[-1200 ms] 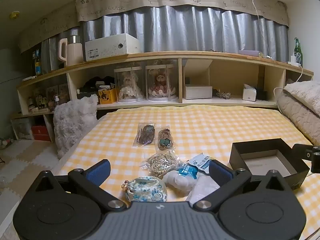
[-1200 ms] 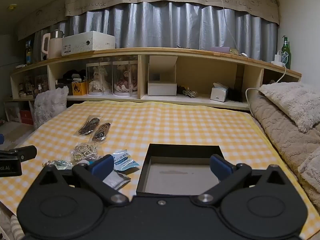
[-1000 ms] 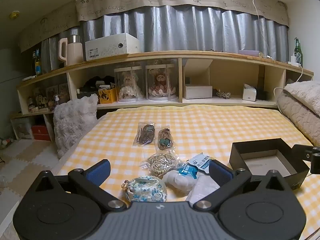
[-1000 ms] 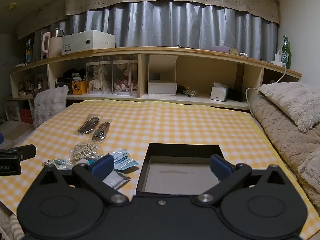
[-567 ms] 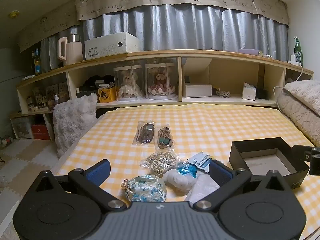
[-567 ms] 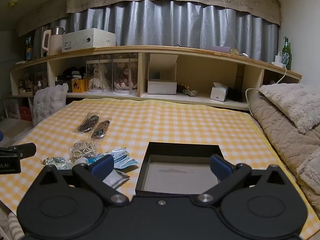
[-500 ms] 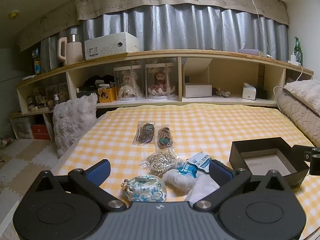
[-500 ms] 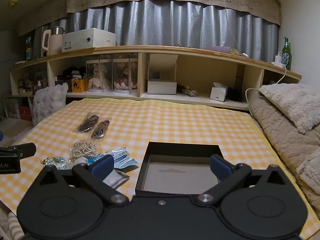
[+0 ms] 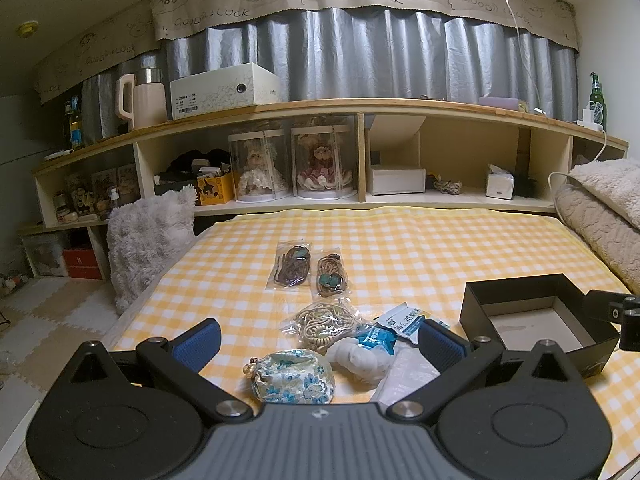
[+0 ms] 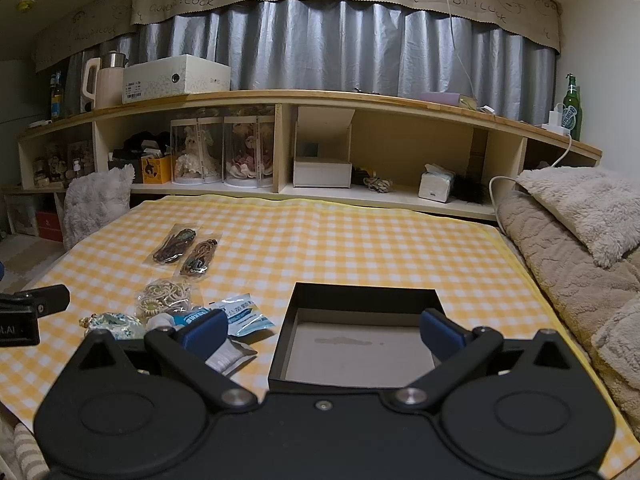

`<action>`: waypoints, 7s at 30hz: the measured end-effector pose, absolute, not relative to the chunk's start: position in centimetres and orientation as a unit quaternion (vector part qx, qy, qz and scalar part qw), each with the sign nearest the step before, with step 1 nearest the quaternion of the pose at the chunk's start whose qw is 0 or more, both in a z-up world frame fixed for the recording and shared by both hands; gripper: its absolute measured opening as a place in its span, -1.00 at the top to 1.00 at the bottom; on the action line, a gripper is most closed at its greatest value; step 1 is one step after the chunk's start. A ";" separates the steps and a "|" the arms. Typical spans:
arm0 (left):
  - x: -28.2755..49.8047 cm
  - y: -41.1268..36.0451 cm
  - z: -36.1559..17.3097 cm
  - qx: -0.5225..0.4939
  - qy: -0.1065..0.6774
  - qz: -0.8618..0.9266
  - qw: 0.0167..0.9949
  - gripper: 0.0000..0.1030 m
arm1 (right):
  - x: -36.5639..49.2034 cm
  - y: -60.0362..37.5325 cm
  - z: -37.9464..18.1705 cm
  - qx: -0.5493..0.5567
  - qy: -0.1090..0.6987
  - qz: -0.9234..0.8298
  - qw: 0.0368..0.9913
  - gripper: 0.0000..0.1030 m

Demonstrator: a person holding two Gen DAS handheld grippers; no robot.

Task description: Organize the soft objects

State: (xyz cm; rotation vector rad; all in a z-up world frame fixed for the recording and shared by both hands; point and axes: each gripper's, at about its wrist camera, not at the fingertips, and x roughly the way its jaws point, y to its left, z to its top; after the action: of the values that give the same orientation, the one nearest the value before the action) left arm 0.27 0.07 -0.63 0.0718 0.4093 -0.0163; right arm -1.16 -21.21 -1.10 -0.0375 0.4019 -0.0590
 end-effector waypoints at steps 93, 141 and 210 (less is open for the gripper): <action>7.3 0.4 4.1 0.026 0.179 0.006 0.984 -1.00 | 4.5 -20.0 0.7 -0.010 0.213 -0.015 0.977 -1.00; 38.5 8.2 -9.3 -0.019 0.352 -0.025 0.935 -0.84 | 37.5 -7.9 -13.2 0.044 0.369 0.133 0.919 -0.46; 29.4 1.9 0.8 -0.030 0.265 -0.098 0.959 0.34 | 29.6 -16.8 -1.3 0.024 0.303 0.071 0.950 0.51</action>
State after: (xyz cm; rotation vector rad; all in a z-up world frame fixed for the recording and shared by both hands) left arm 29.37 1.88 0.78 -0.0609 0.5370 -0.1996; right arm 29.62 -16.80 -1.30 0.0484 0.6168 0.1453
